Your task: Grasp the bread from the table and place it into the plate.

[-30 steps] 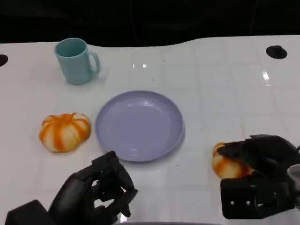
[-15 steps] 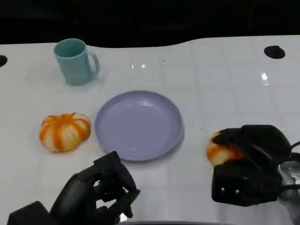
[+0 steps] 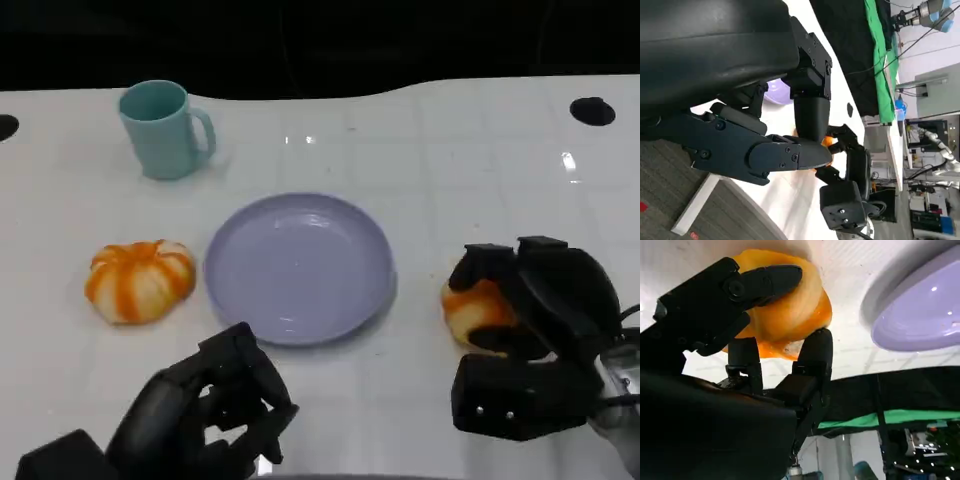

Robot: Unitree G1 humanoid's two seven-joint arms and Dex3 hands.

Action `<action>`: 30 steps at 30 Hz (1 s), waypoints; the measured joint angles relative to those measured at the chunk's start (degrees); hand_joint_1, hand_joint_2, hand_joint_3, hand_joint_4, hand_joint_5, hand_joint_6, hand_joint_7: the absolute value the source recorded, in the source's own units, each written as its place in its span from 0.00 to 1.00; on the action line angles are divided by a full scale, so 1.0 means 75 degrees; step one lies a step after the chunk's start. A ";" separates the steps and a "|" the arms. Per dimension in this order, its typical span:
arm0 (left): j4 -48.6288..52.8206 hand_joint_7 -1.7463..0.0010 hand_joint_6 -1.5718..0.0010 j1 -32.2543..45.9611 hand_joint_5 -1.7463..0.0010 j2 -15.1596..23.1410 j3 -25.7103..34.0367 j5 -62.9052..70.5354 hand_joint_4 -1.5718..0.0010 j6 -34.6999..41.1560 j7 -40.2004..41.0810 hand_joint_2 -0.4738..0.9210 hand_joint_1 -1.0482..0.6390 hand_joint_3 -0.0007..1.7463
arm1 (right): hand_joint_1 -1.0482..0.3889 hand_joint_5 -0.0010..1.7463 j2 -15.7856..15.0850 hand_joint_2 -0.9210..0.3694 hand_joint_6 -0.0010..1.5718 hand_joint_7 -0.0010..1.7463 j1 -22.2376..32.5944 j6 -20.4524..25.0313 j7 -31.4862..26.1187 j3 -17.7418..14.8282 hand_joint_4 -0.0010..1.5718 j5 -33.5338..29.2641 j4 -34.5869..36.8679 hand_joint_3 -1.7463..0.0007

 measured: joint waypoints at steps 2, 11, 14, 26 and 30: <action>-0.0005 0.01 0.71 0.0010 0.00 0.0000 0.0000 -0.0011 0.58 0.0002 0.0000 1.00 0.28 0.23 | 0.64 1.00 0.0003 0.31 0.56 0.75 0.0000 -0.0093 -0.0164 -0.0011 0.60 0.0014 0.0000 0.57; 0.0000 0.01 0.71 0.0000 0.00 0.0003 0.0001 0.0002 0.58 -0.0005 0.0000 1.00 0.28 0.23 | 0.68 1.00 0.0180 0.46 0.46 1.00 0.0004 -0.0588 -0.0415 -0.0220 0.62 0.0504 -0.0445 0.28; 0.0023 0.00 0.71 -0.0003 0.00 0.0002 0.0000 0.0007 0.58 -0.0021 0.0000 1.00 0.28 0.23 | 0.66 1.00 0.0279 0.48 0.47 1.00 0.0001 -0.0691 -0.0397 -0.0328 0.63 0.0720 -0.0754 0.20; 0.0076 0.00 0.71 -0.0020 0.00 -0.0013 -0.0028 0.0019 0.58 -0.0024 0.0000 1.00 0.29 0.23 | 0.63 1.00 0.0861 0.51 0.49 0.97 -0.0612 -0.0555 0.0638 -0.0294 0.62 0.1063 -0.1448 0.17; 0.0076 0.00 0.72 -0.0013 0.00 -0.0026 -0.0037 0.0016 0.59 -0.0026 0.0000 1.00 0.29 0.23 | 0.63 1.00 0.1104 0.51 0.49 0.97 -0.0893 -0.0556 0.0907 -0.0172 0.63 0.1095 -0.1140 0.17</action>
